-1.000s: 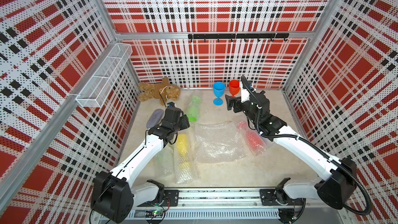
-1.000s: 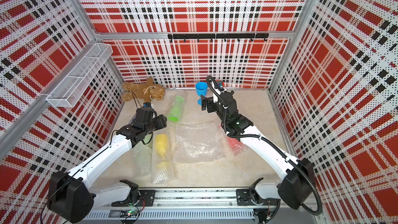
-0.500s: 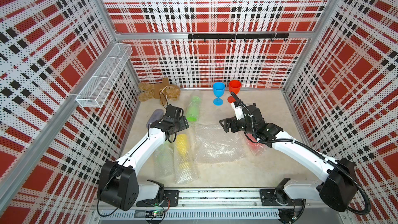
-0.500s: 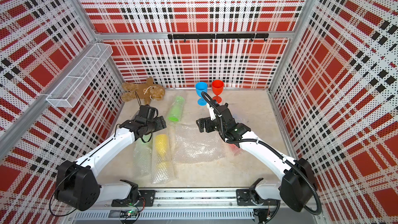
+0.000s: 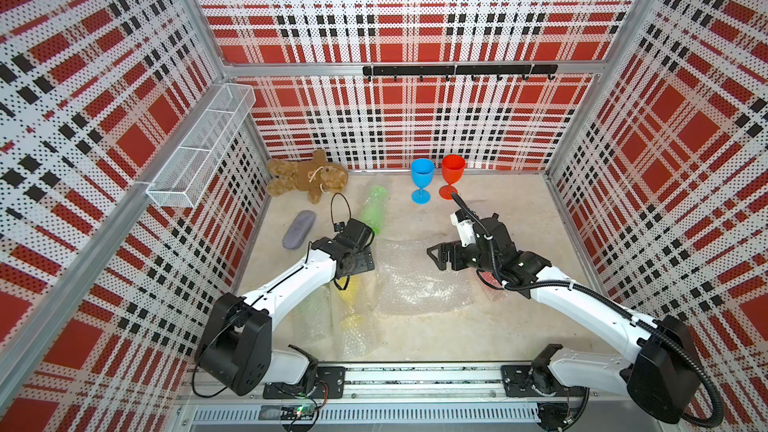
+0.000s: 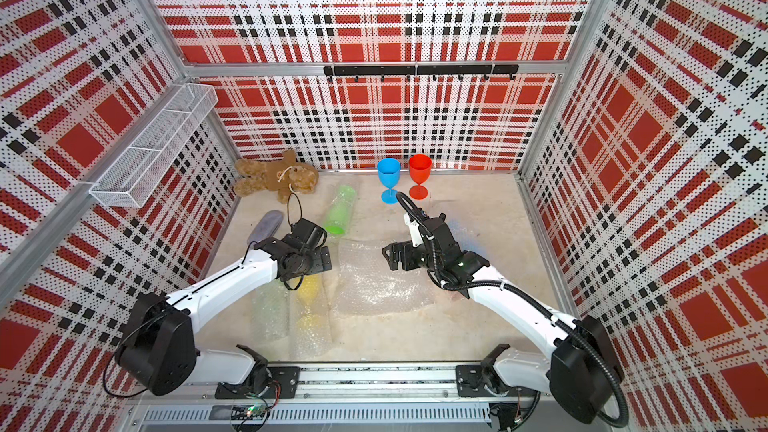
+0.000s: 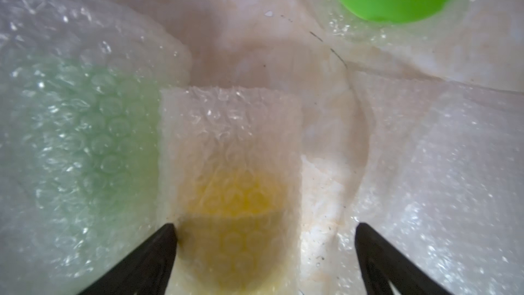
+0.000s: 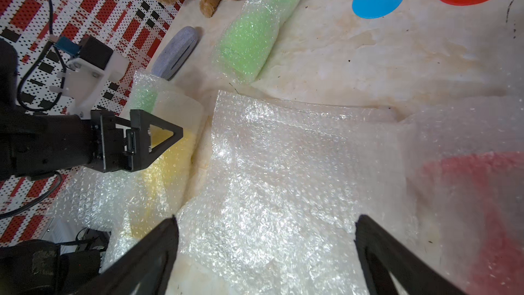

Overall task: Unpack wine glasses from bubble wrap
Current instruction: Pick up the bubble wrap from the center of the board.

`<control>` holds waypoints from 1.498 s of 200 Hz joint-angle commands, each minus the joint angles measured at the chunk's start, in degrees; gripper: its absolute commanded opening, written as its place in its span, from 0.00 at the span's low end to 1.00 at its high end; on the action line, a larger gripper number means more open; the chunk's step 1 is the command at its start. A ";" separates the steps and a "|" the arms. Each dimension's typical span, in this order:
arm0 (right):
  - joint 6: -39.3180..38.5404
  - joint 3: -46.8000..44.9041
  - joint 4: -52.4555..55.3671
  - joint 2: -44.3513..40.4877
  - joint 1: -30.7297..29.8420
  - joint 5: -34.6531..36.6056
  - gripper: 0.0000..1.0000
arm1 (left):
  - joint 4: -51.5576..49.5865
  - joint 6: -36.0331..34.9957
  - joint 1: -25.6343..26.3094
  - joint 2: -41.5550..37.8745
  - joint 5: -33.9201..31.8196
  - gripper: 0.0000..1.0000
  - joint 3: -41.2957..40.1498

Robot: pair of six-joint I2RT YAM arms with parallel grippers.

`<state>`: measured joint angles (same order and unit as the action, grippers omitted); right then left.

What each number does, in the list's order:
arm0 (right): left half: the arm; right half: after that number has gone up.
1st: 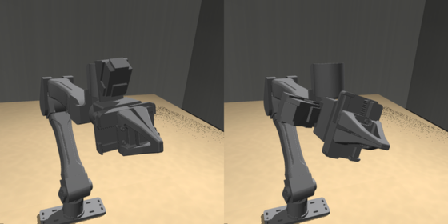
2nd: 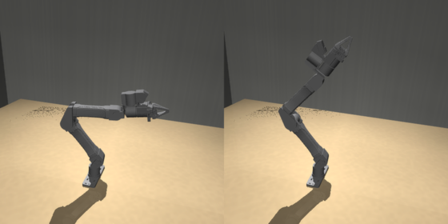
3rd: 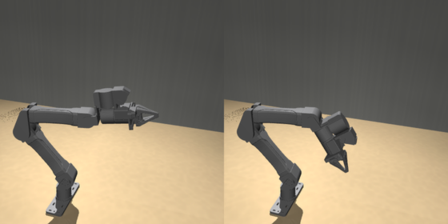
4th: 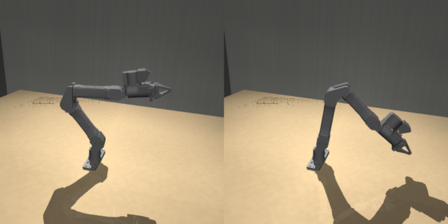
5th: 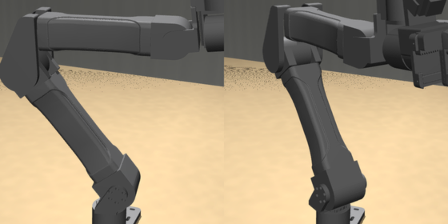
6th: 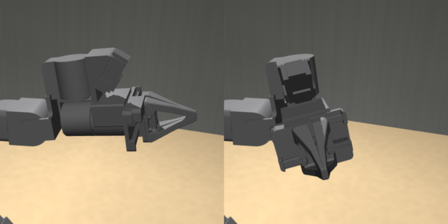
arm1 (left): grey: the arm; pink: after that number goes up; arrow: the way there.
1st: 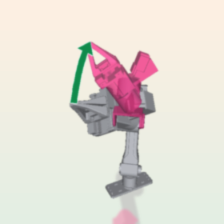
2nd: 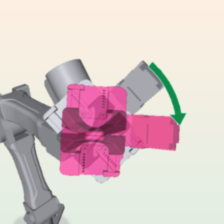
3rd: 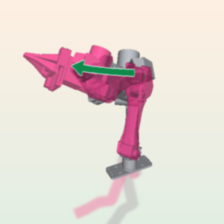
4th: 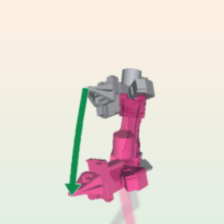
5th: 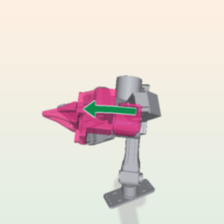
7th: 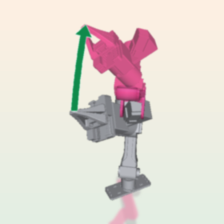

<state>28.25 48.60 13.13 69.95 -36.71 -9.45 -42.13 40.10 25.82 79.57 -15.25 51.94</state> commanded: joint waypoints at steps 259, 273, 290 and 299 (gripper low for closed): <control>1.03 2.38 0.00 -0.58 -0.47 1.81 1.00 | -1.45 -1.72 -5.26 -9.42 4.75 0.72 4.99; 0.89 2.97 0.49 -1.22 -0.12 1.43 1.00 | -2.82 -2.45 -5.26 -10.35 5.11 0.73 7.46; 0.41 3.49 1.51 -2.37 0.57 0.58 1.00 | -4.78 -3.17 -5.26 -10.77 5.56 0.73 10.96; 0.02 3.68 1.98 -3.06 1.19 0.00 1.00 | -5.44 -3.63 -5.26 -11.01 5.83 0.73 12.74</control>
<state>29.36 50.33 13.28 69.82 -36.58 -8.19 -43.77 38.33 20.93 69.63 -9.50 60.47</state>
